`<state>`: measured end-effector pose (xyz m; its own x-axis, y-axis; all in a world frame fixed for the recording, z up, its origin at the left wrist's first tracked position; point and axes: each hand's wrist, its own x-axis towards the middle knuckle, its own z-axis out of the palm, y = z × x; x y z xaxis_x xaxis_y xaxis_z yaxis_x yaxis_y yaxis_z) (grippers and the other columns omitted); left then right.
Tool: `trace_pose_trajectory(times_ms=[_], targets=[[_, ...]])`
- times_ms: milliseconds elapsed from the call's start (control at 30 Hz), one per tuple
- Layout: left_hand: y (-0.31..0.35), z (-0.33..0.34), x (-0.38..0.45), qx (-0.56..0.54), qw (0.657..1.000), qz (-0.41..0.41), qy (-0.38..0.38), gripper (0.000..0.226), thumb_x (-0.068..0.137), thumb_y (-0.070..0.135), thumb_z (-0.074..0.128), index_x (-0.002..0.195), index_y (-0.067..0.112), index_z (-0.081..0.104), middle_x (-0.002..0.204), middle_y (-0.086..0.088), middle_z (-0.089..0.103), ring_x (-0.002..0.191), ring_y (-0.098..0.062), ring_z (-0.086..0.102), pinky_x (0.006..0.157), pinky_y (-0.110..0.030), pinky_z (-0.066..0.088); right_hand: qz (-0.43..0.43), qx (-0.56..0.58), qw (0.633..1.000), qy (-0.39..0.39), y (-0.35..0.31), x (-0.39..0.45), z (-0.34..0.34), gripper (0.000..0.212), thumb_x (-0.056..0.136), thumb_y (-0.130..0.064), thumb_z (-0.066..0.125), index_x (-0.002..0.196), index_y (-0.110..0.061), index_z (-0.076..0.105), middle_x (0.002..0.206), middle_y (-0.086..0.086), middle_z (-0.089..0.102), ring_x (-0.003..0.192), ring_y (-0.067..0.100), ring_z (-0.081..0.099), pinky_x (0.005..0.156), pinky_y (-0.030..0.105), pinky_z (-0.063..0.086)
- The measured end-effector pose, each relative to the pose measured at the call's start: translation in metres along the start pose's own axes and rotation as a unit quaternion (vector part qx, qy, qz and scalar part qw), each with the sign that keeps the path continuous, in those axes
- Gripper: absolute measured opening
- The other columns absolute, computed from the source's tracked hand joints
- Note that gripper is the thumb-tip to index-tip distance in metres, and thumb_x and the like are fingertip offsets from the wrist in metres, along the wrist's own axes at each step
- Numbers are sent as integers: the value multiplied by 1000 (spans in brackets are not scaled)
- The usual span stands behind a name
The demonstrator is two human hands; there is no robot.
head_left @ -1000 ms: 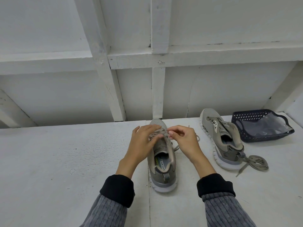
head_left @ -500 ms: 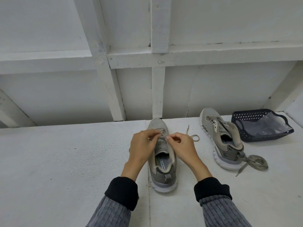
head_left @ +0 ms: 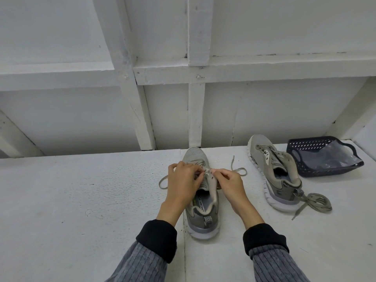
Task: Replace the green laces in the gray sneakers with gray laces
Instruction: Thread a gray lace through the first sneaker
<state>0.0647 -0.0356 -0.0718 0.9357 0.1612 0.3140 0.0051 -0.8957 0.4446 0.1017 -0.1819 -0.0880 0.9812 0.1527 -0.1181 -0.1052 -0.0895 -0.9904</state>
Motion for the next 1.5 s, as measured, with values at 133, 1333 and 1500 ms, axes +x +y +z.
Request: trace_pose_trajectory(times_ms=[133, 1333, 1500], targets=[[5, 1, 2, 53, 998, 17, -3, 17, 94, 34, 59, 88, 24, 72, 88, 9, 71, 96, -16, 53, 97, -36, 22, -8, -15, 1000, -14, 0, 2, -1, 15, 91, -26, 65, 85, -17, 76, 82, -1, 74, 85, 18, 69, 76, 30, 57], [0, 15, -29, -349, 904, -226, 93, 5, 91, 28, 67, 96, 26, 66, 91, 16, 68, 88, 9, 59, 75, -15, 44, -160, -310, 936, 43, 10, 9, -10, 15, 94, -27, 60, 104, -29, 71, 111, -18, 48, 108, 7, 29, 91, 29, 24], [-3, 17, -28, -347, 910, -210, 82, 11, 92, 26, 66, 102, 28, 66, 96, 20, 67, 94, 9, 58, 79, -12, 45, -176, -299, 936, 60, 10, 11, -3, 10, 92, -21, 62, 93, -23, 72, 99, -10, 56, 99, 12, 42, 86, 30, 35]])
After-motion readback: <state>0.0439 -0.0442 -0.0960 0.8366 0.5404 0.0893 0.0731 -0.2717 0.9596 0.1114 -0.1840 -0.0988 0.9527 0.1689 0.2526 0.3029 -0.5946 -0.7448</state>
